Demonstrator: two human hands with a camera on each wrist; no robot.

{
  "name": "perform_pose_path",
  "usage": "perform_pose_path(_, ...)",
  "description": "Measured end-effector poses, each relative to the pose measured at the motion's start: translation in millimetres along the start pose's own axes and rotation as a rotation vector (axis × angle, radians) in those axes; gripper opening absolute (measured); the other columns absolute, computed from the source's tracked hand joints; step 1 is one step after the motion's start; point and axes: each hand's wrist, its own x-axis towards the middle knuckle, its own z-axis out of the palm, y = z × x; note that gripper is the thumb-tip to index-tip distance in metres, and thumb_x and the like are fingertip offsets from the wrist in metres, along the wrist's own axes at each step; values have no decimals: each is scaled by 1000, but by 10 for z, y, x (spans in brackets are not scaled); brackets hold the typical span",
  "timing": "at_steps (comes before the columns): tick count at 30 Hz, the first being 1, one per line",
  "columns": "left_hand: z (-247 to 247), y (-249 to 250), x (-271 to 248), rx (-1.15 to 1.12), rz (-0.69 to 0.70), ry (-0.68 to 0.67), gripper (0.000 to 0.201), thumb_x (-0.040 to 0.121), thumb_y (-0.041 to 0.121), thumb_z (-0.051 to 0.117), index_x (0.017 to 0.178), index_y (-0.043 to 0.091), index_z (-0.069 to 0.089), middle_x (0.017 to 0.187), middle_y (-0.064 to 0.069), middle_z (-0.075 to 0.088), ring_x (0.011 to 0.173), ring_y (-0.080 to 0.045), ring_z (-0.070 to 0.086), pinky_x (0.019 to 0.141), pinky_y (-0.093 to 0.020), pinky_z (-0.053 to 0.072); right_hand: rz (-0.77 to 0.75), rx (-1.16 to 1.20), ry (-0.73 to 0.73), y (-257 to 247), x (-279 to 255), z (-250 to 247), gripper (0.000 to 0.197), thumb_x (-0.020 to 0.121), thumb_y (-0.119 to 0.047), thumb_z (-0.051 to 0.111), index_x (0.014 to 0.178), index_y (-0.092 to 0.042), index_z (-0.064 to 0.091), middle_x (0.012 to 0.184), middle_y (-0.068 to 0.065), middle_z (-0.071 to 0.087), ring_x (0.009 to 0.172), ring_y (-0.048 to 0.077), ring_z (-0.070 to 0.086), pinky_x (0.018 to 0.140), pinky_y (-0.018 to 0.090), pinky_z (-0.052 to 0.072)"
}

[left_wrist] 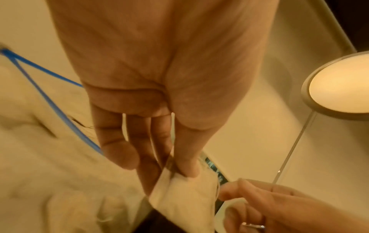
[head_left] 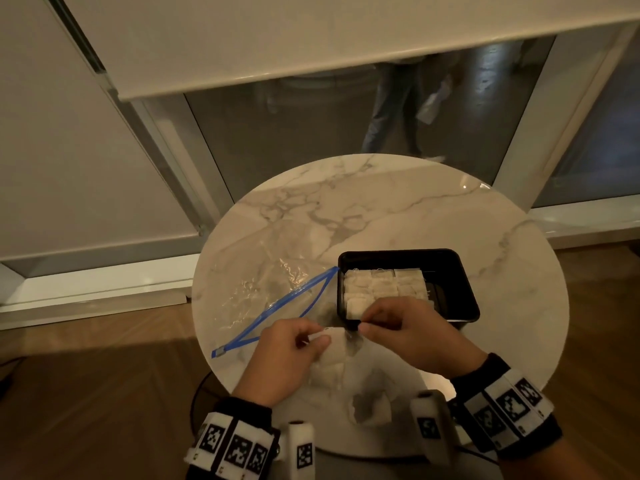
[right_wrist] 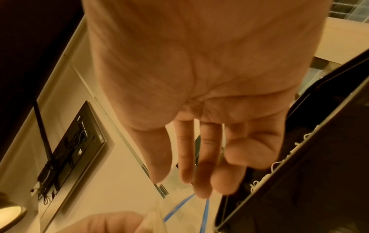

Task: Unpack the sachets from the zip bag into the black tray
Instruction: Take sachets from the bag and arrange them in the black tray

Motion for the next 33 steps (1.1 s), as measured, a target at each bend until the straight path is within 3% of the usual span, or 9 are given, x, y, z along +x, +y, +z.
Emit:
perform_pose_path(5,21,296,32,-197,99,3,12,92,27,71,101,30,79,80,3,76,76,-16,71,76,-35,60,-105,61,83,-116,-15,-22,1,87,-29,75,86,-29,74,80,-11,72,75,4,67,73,26,58)
perform_pose_path(10,69,400,81,-241,110,70,12,90,31,73,101,29,79,78,-1,74,74,-20,71,74,-42,60,-165,47,147,-126,-48,-133,19,88,-23,73,75,-35,69,79,-17,68,72,4,60,64,17,49)
perform_pose_path(16,145,550,154,-71,214,143,9,90,29,73,96,33,78,82,14,70,80,-2,62,67,-12,47,-172,49,190,-53,-24,-167,18,89,-22,72,75,-31,68,75,-16,66,71,8,60,62,17,48)
perform_pose_path(20,187,612,265,20,211,83,10,94,28,68,98,34,75,84,20,71,78,8,62,67,-7,45,-163,105,211,-12,-30,-259,4,90,-27,70,87,-29,73,80,-12,69,76,9,63,66,20,52)
perform_pose_path(24,241,635,407,107,158,55,11,93,37,66,102,36,74,88,18,71,78,7,63,66,-10,49,51,364,722,326,8,-526,10,91,-22,69,100,-22,69,91,-2,70,84,14,68,72,31,59)
perform_pose_path(26,268,700,490,107,135,51,11,91,37,69,100,32,74,83,13,71,73,2,65,66,-16,53,214,534,909,525,-2,-635,15,92,-18,67,107,-18,64,99,2,67,92,17,65,69,26,53)
perform_pose_path(28,308,823,610,94,150,54,8,91,34,70,96,29,74,77,10,71,67,-1,65,66,-21,56,327,652,911,766,-19,-671,25,92,-17,67,116,-18,59,107,2,63,104,23,61,77,27,50)
perform_pose_path(30,370,954,776,80,170,20,5,91,30,70,93,27,73,75,8,71,67,-5,67,70,-28,59,377,702,845,966,-34,-624,35,92,-19,67,126,-20,55,123,6,59,116,25,56,95,39,50)
perform_pose_path(33,470,1074,1019,117,169,-40,5,90,27,69,86,27,72,77,9,72,72,-8,69,74,-32,60,311,696,757,1136,12,-479,44,94,-19,65,135,-23,51,134,4,56,123,22,54,100,37,47)
